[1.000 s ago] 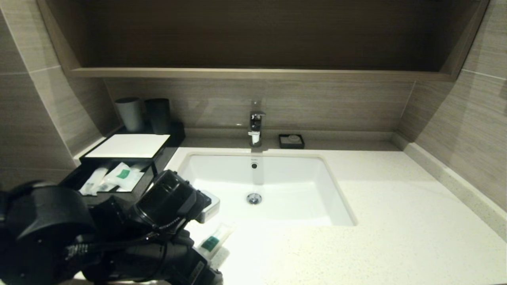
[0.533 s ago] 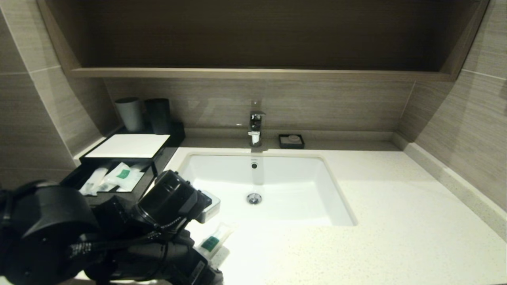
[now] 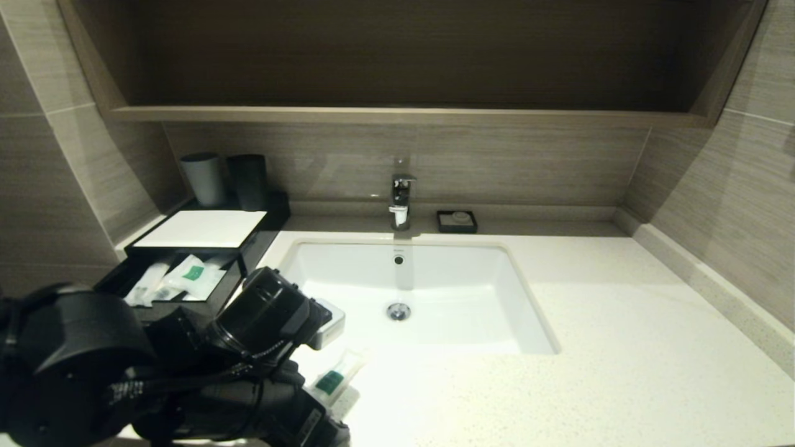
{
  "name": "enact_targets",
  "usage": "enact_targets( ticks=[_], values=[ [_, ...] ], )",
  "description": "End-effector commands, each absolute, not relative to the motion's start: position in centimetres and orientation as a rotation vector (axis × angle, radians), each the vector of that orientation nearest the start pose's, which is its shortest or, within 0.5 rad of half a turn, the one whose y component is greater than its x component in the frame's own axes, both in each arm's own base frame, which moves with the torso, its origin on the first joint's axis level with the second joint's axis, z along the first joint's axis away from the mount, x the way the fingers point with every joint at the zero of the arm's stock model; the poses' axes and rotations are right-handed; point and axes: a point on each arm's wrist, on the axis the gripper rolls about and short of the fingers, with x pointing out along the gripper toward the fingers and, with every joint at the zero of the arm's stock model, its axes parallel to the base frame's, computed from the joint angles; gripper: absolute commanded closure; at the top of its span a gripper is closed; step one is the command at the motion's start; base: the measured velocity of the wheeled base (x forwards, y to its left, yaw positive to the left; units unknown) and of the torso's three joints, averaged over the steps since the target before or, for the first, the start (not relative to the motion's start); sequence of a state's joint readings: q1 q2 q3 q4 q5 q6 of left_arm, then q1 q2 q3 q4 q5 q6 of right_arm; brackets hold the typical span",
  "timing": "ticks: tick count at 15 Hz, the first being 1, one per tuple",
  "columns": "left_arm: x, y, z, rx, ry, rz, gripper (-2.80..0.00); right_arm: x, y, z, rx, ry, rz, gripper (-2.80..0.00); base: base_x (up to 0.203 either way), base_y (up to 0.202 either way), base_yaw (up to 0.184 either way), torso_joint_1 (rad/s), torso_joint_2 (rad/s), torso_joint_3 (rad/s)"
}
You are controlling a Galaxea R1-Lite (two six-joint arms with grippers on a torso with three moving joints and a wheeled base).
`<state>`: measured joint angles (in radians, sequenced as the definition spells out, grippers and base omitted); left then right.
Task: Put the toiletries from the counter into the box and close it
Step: Pick up the bathroom toiletry
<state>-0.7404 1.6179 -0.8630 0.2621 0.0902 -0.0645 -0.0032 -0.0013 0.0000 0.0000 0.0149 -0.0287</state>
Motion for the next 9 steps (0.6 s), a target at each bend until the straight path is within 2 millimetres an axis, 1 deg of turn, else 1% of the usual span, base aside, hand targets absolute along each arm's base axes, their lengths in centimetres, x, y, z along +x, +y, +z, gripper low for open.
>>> enact_targets(
  ticks=[1,9],
  values=[
    [18.36,-16.51,14.7,0.36,0.967,-0.559,0.0,-2.27,0.04,7.51,-0.029,0.001,0.012,0.0,0.0,0.0,0.0,0.0,0.0,0.0],
    [18.35,-16.46,14.77,0.357,0.965,-0.557,0.0,-2.28,0.04,7.5,-0.029,0.0,0.012,0.0,0.0,0.0,0.0,0.0,0.0,0.0]
  ],
)
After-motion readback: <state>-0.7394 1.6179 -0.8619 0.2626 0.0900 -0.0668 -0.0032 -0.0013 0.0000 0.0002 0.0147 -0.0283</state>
